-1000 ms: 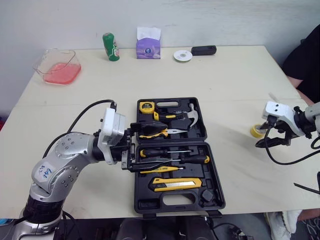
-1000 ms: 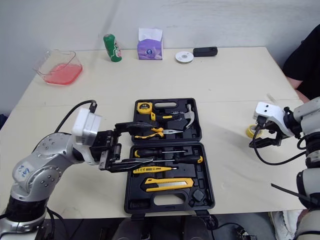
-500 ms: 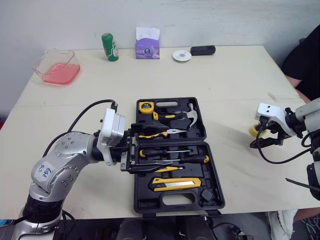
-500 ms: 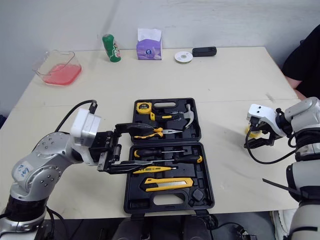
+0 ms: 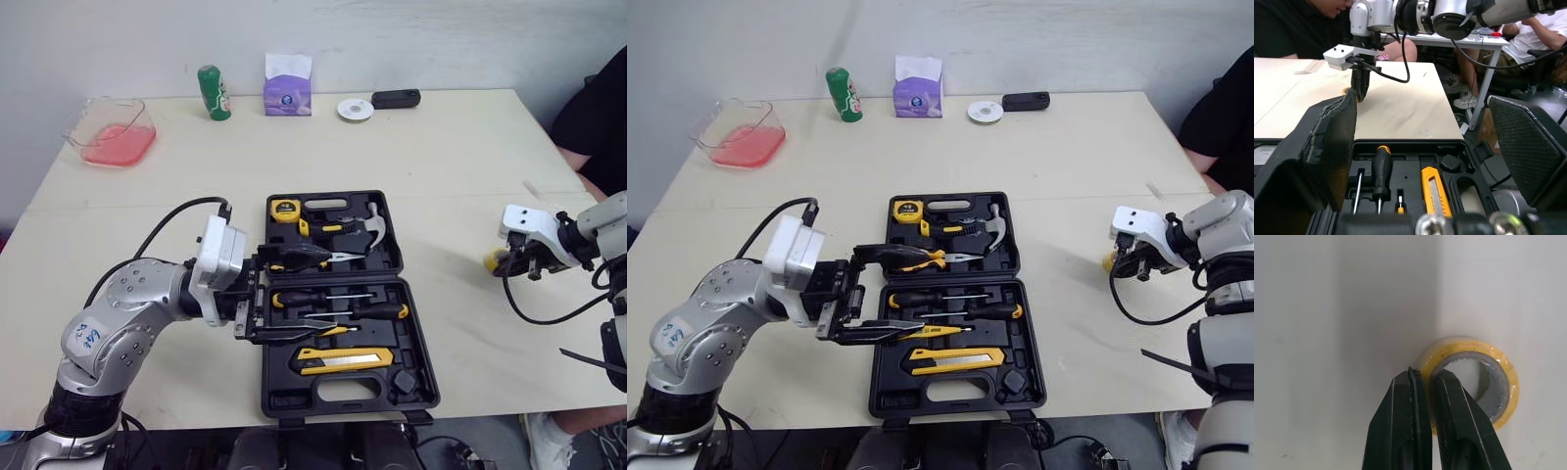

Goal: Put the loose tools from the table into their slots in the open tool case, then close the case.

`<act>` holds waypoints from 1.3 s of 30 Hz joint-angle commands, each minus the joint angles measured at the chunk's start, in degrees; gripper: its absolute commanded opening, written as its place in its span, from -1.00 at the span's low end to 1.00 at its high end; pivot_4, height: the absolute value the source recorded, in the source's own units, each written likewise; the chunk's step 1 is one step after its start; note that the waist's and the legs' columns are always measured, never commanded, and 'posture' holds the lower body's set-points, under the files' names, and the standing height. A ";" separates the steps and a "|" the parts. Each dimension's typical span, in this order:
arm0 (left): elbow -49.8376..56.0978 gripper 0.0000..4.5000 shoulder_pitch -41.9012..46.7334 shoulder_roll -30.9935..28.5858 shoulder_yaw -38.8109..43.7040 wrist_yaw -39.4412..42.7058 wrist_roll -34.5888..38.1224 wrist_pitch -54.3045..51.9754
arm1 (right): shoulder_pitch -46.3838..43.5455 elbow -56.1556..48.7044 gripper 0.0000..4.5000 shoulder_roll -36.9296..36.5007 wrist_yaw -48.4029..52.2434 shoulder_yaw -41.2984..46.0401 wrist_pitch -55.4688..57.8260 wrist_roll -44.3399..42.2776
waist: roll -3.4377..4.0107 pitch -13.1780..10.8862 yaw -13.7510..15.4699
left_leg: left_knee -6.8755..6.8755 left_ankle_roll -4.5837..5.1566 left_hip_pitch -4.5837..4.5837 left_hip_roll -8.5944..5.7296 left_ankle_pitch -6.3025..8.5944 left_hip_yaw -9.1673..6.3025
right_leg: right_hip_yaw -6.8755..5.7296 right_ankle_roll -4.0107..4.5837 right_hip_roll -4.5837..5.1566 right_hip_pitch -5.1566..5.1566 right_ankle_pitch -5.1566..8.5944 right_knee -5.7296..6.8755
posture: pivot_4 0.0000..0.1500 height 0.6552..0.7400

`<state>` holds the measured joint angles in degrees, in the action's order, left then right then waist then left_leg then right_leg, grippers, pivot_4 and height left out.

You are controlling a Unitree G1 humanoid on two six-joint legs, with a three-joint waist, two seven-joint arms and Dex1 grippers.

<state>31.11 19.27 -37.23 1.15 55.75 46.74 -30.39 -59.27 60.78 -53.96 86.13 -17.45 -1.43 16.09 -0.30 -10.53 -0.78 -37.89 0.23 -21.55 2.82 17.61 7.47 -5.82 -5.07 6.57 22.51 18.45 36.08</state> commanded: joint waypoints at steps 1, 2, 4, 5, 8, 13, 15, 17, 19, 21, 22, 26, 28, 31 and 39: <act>1.66 1.00 -1.43 -0.93 0.98 1.98 -0.92 2.56 | 5.44 -16.34 -0.99 -6.19 5.67 2.46 1.85 -7.66 | 0.05 -0.03 0.13 | 0.00 0.00 0.00 0.00 0.00 0.00 | 0.00 0.00 0.00 0.00 0.00 0.00 | 1.00 1.00; 1.61 1.00 -1.83 -1.01 1.11 2.29 -1.13 2.98 | 7.92 -21.39 -0.99 -7.84 6.24 2.69 3.14 -10.06 | 0.06 -0.04 0.23 | 0.01 -0.01 -0.02 0.00 0.01 -0.03 | -0.01 0.00 0.01 0.01 0.00 -0.01 | 1.00 1.00; 1.16 1.00 -4.05 -2.13 1.43 3.75 -2.79 4.50 | 14.50 -33.85 -0.99 -11.92 6.37 4.45 8.11 -15.50 | 0.08 -0.05 0.53 | -0.01 -0.03 -0.02 0.01 0.02 -0.06 | -0.03 0.00 0.00 0.01 0.00 0.00 | 1.00 1.00; 0.97 1.00 -5.01 -2.65 1.45 4.43 -3.63 5.28 | 17.19 -38.66 -0.99 -13.31 6.37 5.70 10.24 -17.21 | 0.08 -0.05 0.56 | -0.01 -0.03 -0.03 0.01 0.02 -0.08 | -0.04 0.00 0.00 0.01 0.00 -0.01 | 1.00 1.00; 0.40 1.00 -7.94 -3.52 1.90 5.79 -5.80 7.99 | 25.85 -53.83 -0.99 -17.43 6.23 10.54 15.48 -23.14 | 0.09 -0.05 0.55 | -0.05 -0.03 -0.02 0.02 0.04 -0.09 | -0.05 0.00 0.01 -0.01 0.00 0.01 | 1.00 1.00; -0.84 1.00 -10.75 -2.93 1.82 6.70 -8.66 12.13 | 36.06 -76.38 -0.99 -20.89 4.98 17.83 24.33 -34.19 | 0.10 -0.05 0.60 | -0.05 -0.01 0.00 0.06 0.08 -0.09 | -0.02 0.01 0.02 -0.01 0.00 0.03 | 1.00 1.00; -0.93 1.00 -11.18 -2.94 1.27 7.00 -9.67 13.25 | 38.30 -81.47 -0.99 -21.61 4.39 19.32 27.22 -37.47 | 0.09 -0.06 0.63 | -0.04 -0.01 -0.01 0.10 0.12 -0.14 | 0.02 0.02 0.04 -0.03 0.01 -0.01 | 1.00 1.00; -0.96 1.00 -11.39 -2.90 0.78 7.15 -10.69 14.24 | 39.71 -84.61 -0.99 -22.31 4.05 20.34 29.27 -39.84 | 0.08 -0.06 0.64 | -0.05 0.03 -0.01 0.09 0.15 -0.17 | 0.03 0.02 0.07 -0.08 0.01 -0.04 | 1.00 1.00; -0.41 1.00 -12.25 -2.66 -0.08 7.16 -10.82 14.31 | 40.32 -90.90 -0.99 -21.62 2.84 19.14 32.00 -43.12 | 0.08 -0.06 0.65 | -0.06 0.11 -0.01 0.06 0.19 -0.16 | 0.06 0.02 0.10 -0.09 0.01 -0.06 | 1.00 1.00; 0.65 1.00 -13.53 -2.28 -1.11 6.94 -11.40 14.81 | 40.25 -97.10 -0.99 -20.38 2.26 15.28 33.66 -44.81 | 0.08 -0.06 0.64 | -0.06 0.14 -0.02 0.07 0.21 -0.17 | 0.10 0.02 0.13 -0.09 0.01 -0.09 | 1.00 1.00; 1.38 1.00 -14.37 -2.33 -1.42 6.90 -11.38 14.77 | 39.97 -98.41 -0.99 -19.66 2.19 13.49 33.30 -44.48 | 0.07 -0.06 0.63 | -0.06 0.12 -0.02 0.09 0.24 -0.19 | 0.16 0.03 0.13 -0.09 0.02 -0.10 | 1.00 1.00; 3.62 1.00 -15.95 -2.48 -1.89 5.68 -10.86 13.70 | 39.21 -99.98 -0.99 -18.85 1.54 10.50 34.33 -44.67 | -0.02 -0.09 0.60 | -0.08 0.08 -0.05 0.10 0.26 -0.21 | 0.29 0.05 0.12 -0.09 0.03 -0.10 | 1.00 1.00; 4.32 1.00 -16.86 -2.49 -1.79 4.96 -10.69 13.31 | 38.63 -100.77 -0.99 -17.64 0.82 7.84 34.87 -43.98 | -0.07 -0.06 0.57 | -0.12 0.09 -0.05 0.10 0.27 -0.21 | 0.29 0.05 0.12 -0.10 0.02 -0.10 | 1.00 1.00; 5.34 1.00 -18.11 -2.97 -1.38 4.49 -10.51 12.72 | 37.45 -101.12 -0.99 -15.78 0.23 4.53 34.71 -42.56 | -0.07 -0.06 0.58 | -0.11 0.10 -0.04 0.12 0.27 -0.23 | 0.29 0.06 0.12 -0.10 0.03 -0.10 | 1.00 1.00; 6.36 1.00 -22.32 -4.31 0.28 2.95 -11.81 13.21 | 33.07 -95.24 -0.99 -12.00 0.67 -6.70 32.17 -31.46 | -0.09 -0.07 0.54 | -0.15 0.10 -0.05 0.10 0.27 -0.22 | 0.27 0.08 0.10 -0.09 0.04 -0.09 | 1.00 1.00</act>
<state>36.06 -2.90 -41.30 0.50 58.93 35.40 -18.39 -25.13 -34.27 -66.42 86.21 -24.17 31.44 -16.64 -0.40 -10.59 -0.24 -38.04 0.34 -21.59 2.92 17.89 7.24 -5.57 -5.00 6.67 22.42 18.49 35.99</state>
